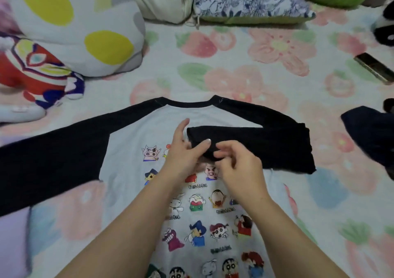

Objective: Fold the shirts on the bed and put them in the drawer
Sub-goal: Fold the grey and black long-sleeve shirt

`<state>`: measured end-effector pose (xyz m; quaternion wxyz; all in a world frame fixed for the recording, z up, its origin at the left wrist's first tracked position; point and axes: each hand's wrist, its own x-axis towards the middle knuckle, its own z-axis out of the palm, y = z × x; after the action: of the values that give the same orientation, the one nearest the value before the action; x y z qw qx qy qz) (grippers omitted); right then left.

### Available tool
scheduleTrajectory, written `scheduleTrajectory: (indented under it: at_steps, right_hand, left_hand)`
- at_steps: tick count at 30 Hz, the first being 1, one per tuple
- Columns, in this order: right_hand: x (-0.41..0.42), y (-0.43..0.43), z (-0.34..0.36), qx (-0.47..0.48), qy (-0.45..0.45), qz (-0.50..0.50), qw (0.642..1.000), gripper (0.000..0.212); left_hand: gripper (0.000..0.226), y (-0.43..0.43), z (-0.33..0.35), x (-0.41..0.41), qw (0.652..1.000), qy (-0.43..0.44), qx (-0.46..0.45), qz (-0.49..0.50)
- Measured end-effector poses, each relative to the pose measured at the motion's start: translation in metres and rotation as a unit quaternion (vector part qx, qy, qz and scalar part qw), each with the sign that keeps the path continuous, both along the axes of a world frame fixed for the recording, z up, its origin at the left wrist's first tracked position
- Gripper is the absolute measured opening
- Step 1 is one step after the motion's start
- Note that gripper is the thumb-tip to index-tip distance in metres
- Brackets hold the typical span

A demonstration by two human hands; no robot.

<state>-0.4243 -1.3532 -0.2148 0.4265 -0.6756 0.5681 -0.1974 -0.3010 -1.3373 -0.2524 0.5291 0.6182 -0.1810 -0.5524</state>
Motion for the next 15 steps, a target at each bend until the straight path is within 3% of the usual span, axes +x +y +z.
scheduleTrajectory:
  at_steps: [4,8,11,13,15]
  right_hand:
    - [-0.029,-0.012,-0.013,-0.001,0.020,-0.025,0.999,0.026]
    - [-0.054,-0.031,-0.021,-0.034,0.040,-0.079,0.995,0.024]
    - [-0.065,-0.045,-0.024,-0.061,0.084,-0.090,0.990,0.029]
    - [-0.065,-0.051,-0.031,-0.051,0.127,-0.063,0.989,0.034]
    - [-0.062,-0.054,-0.040,-0.018,0.176,-0.039,0.984,0.040]
  left_hand:
    - [0.032,-0.021,0.000,-0.018,0.972,-0.232,0.011,-0.031]
    - [0.047,-0.012,0.027,0.016,0.905,-0.422,-0.051,-0.017]
    - [0.055,0.018,0.039,0.078,0.875,-0.476,-0.068,0.049]
    - [0.055,0.038,0.024,0.107,0.877,-0.477,0.019,0.059]
    - [0.055,0.053,0.001,0.116,0.902,-0.414,0.112,0.040]
